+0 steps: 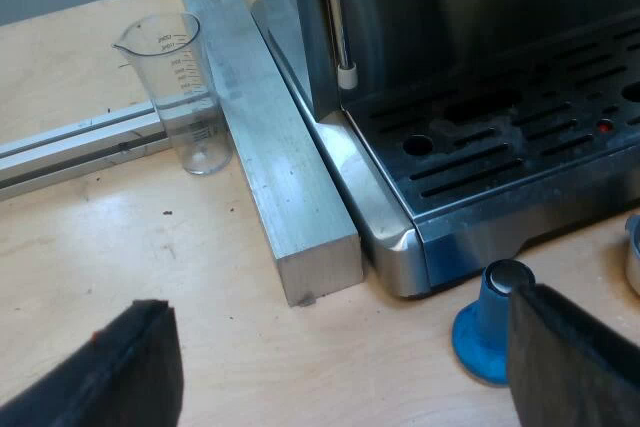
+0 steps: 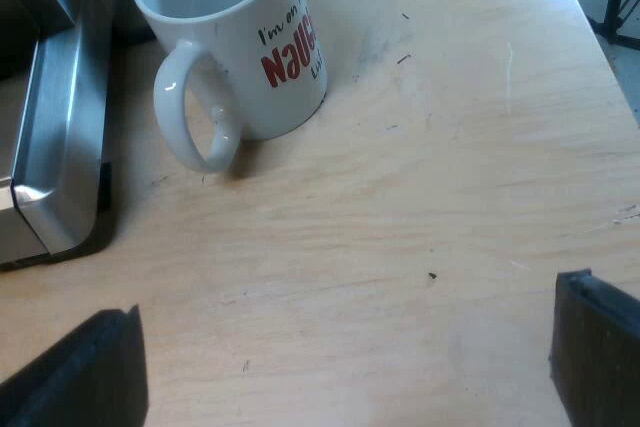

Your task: Put the handle in the coffee machine

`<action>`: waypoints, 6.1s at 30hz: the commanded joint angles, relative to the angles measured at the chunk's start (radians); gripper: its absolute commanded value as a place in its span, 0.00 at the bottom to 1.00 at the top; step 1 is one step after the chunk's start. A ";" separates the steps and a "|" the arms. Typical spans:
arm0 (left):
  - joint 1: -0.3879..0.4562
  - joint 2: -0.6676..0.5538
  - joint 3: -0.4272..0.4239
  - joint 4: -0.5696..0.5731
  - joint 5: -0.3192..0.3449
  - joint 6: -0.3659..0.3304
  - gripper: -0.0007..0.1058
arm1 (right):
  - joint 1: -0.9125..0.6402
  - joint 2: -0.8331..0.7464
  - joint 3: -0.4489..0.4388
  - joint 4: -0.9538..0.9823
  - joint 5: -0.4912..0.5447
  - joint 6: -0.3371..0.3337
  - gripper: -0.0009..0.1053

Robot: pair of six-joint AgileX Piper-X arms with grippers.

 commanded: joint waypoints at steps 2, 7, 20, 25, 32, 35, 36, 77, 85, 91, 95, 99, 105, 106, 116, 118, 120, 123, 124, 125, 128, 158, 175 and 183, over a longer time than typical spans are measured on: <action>-0.002 -0.142 -0.002 -0.011 -0.014 -0.015 0.65 | -0.002 -0.046 -0.005 -0.005 0.002 -0.008 0.78; -0.002 -0.142 -0.002 -0.011 -0.014 -0.015 0.65 | -0.002 -0.046 -0.005 -0.005 0.002 -0.008 0.78; -0.047 0.022 -0.158 0.105 0.089 -0.055 0.73 | 0.097 0.184 -0.192 0.147 0.001 -0.010 0.72; -0.108 0.071 -0.200 0.105 0.109 -0.055 0.76 | 0.155 0.264 -0.254 0.201 -0.004 -0.035 0.72; -0.287 0.172 -0.240 0.105 0.139 -0.055 0.76 | 0.324 0.500 -0.403 0.282 -0.004 -0.086 0.72; -0.342 0.213 -0.240 0.105 0.181 -0.055 0.76 | 0.391 0.597 -0.457 0.282 0.001 -0.086 0.72; -0.355 0.218 -0.240 0.105 0.182 -0.055 0.76 | 0.401 0.610 -0.463 0.282 0.003 -0.086 0.72; -0.566 0.448 -0.189 0.105 0.373 0.056 0.76 | 1.001 1.419 -0.518 -0.066 0.154 0.104 0.09; -0.566 0.448 -0.190 0.105 0.373 0.065 0.76 | 1.022 1.488 -0.515 -0.108 0.154 0.110 0.01; -0.566 0.448 -0.190 0.105 0.361 0.064 0.76 | 1.022 1.537 -0.515 -0.130 0.154 0.110 0.01; -0.566 0.457 -0.183 0.105 0.311 0.084 0.76 | 1.022 1.577 -0.515 -0.165 0.154 0.135 0.01; -0.566 0.466 -0.151 0.101 0.304 0.110 0.76 | 1.024 1.602 -0.515 -0.177 0.154 0.140 0.01; -0.566 0.466 -0.096 0.082 0.304 0.108 0.76 | 1.024 1.633 -0.515 -0.194 0.104 0.140 0.01; -0.566 0.466 -0.097 0.082 0.304 0.108 0.76 | 1.026 1.634 -0.515 -0.196 0.102 0.140 0.01; -0.566 0.466 -0.097 0.017 0.304 0.108 0.76 | 1.163 1.700 -0.515 -0.251 0.043 0.154 0.01; -0.566 0.466 -0.097 0.020 0.304 0.108 0.76 | 1.200 1.705 -0.515 -0.274 0.042 0.164 0.01; -0.566 0.466 -0.097 0.024 0.304 0.108 0.76 | 1.227 1.704 -0.515 -0.307 0.042 0.187 0.01; -0.566 0.466 -0.097 0.030 0.304 0.108 0.76 | 1.267 1.704 -0.515 -0.372 0.029 0.212 0.01; -0.566 0.466 -0.097 0.031 0.304 0.108 0.76 | 1.281 1.710 -0.515 -0.404 0.020 0.227 0.01; -0.566 0.466 -0.097 0.033 0.304 0.108 0.76 | 1.284 1.712 -0.515 -0.422 0.017 0.234 0.01; -0.566 0.466 -0.097 0.040 0.304 0.108 0.76 | 1.303 1.726 -0.515 -0.496 0.011 0.283 0.01; -0.566 0.466 -0.097 0.106 0.229 0.167 0.76 | 1.312 1.592 -0.515 -0.405 0.080 0.330 0.01; -0.566 0.466 -0.097 0.104 0.229 0.167 0.76 | 1.312 1.338 -0.639 -0.147 0.416 0.164 0.33; -0.566 0.466 -0.097 0.098 0.229 0.167 0.76 | 1.274 1.338 -0.680 -0.133 0.431 0.180 0.73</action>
